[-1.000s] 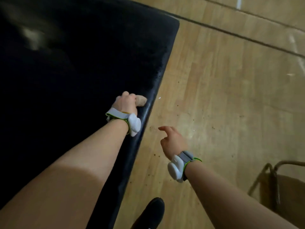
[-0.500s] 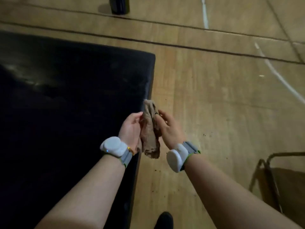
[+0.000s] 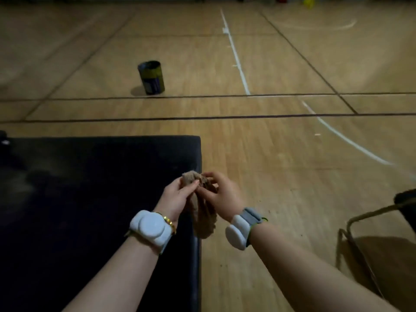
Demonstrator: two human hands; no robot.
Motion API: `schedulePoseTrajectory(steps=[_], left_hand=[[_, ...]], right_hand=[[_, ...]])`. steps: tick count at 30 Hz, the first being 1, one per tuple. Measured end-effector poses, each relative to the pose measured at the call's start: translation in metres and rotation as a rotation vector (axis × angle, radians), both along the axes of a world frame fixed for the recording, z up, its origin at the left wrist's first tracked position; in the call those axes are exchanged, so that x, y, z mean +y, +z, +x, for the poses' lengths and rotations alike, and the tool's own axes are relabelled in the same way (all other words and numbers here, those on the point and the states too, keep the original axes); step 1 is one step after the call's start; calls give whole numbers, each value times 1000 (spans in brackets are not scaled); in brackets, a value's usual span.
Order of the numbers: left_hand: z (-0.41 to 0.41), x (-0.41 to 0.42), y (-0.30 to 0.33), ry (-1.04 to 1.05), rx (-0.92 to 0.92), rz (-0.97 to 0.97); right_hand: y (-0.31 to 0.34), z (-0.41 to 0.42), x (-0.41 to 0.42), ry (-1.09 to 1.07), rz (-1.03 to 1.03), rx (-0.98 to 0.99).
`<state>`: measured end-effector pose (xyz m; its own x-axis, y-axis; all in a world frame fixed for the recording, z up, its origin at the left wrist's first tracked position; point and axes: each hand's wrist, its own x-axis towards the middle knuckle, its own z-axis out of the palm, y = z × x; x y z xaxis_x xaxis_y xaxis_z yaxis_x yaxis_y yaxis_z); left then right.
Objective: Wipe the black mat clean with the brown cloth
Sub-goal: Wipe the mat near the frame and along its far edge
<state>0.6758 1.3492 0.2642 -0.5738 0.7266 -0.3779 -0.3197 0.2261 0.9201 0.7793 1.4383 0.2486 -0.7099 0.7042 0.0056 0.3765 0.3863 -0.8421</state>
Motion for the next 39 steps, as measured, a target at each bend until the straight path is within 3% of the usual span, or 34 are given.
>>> schedulePoseTrajectory(steps=[11,17,22,24,28,31,39], left_hand=[[-9,-59,140,120,144,90],[-11,-105,190,328,-69,237],[-5,-137,224,214,-281,319],[-6,-152,231,150,-216,281],[-25,-187,244,235,-15,164],[-42,-219,256,129,60,120],[-52,-240,289,69,260,163]], right_hand=[[149,-4,-39,144,95,16],[201,-16,-67,259,-54,36],[222,-31,-96,368,-178,-5],[230,-33,-108,358,-200,27],[250,-28,-121,306,-84,64],[261,-21,-130,251,-27,86],[264,-9,-168,128,-181,240]])
